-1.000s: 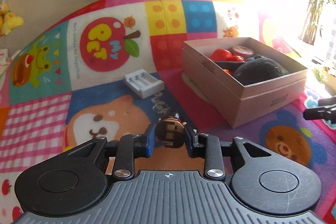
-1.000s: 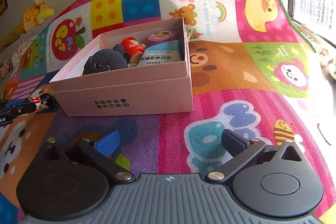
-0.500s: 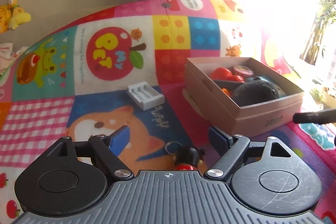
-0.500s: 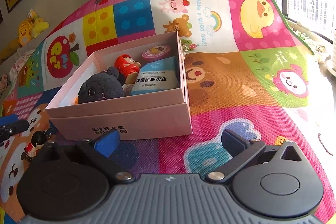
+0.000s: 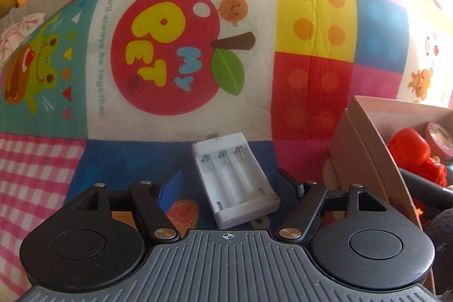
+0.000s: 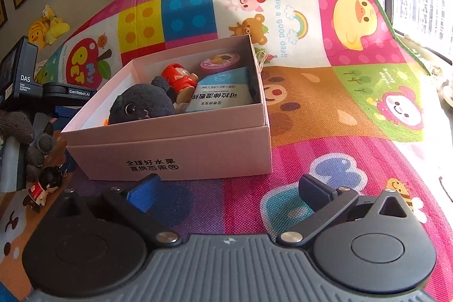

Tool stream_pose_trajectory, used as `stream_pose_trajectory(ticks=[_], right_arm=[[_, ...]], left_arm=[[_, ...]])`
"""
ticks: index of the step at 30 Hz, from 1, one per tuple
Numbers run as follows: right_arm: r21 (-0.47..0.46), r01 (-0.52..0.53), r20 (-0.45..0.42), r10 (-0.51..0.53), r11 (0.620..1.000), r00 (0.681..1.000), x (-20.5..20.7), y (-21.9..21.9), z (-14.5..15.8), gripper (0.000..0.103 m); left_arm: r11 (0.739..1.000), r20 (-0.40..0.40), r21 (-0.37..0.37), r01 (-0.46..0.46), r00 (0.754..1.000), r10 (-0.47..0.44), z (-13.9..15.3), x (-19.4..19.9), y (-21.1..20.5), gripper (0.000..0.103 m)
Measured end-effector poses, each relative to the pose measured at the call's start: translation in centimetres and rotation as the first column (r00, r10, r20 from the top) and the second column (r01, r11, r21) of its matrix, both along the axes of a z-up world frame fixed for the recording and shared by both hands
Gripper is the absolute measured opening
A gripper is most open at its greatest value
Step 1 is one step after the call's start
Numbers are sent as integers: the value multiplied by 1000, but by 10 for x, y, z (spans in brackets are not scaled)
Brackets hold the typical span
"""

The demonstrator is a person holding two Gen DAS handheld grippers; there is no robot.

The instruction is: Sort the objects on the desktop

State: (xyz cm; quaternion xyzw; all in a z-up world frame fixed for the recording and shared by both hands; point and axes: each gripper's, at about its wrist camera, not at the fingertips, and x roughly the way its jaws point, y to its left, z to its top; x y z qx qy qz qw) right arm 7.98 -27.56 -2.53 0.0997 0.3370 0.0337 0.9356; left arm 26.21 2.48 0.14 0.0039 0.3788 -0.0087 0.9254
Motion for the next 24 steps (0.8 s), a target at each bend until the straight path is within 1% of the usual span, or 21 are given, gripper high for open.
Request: stream_pose_trajectory(ticks=[1, 3, 6, 8, 11, 14, 16, 18, 21, 22, 24], right_arm=[[7, 1, -3, -1, 1000, 1000, 1, -1, 0, 103], [5, 1, -1, -1, 1000, 1000, 0, 0, -1, 103], [3, 2, -2, -2, 1000, 1000, 0, 1, -1, 103], [2, 2, -2, -2, 1000, 1000, 0, 1, 0, 103], [-1, 2, -2, -2, 1000, 1000, 0, 2, 0, 103], [-9, 4, -4, -4, 1000, 1000, 0, 3, 0, 103], [-13, 4, -5, -5, 1000, 1000, -1, 4, 0, 103], [-27, 8, -6, -8, 1000, 1000, -1, 6, 0, 103], [-86, 23, 19, -22, 996, 1000, -7, 15, 5, 103], [-88, 12, 18, -11, 996, 1000, -10, 19, 7, 103], [-66, -79, 22, 81, 995, 996, -20, 35, 17, 103]], left_arm=[[1000, -5, 7, -5, 1000, 5, -3, -1, 2, 67], [1000, 15, 27, 9, 1000, -9, -3, -8, 5, 53], [999, 30, 28, 37, 999, -38, 1, -27, 10, 53], [998, 55, 30, 59, 997, -60, 7, -49, 12, 52], [994, 119, 14, 111, 987, -112, 25, -101, 19, 53], [980, 170, -53, 192, 969, -181, 46, -166, 24, 53], [966, 185, -95, 241, 958, -221, 53, -203, 22, 53], [948, 191, -103, 300, 942, -277, 52, -237, 13, 53], [926, 176, -68, 371, 918, -354, 38, -275, -6, 53], [923, 166, -55, 380, 915, -367, 32, -283, -11, 53], [924, 141, -48, 379, 919, -369, 20, -292, -14, 53]])
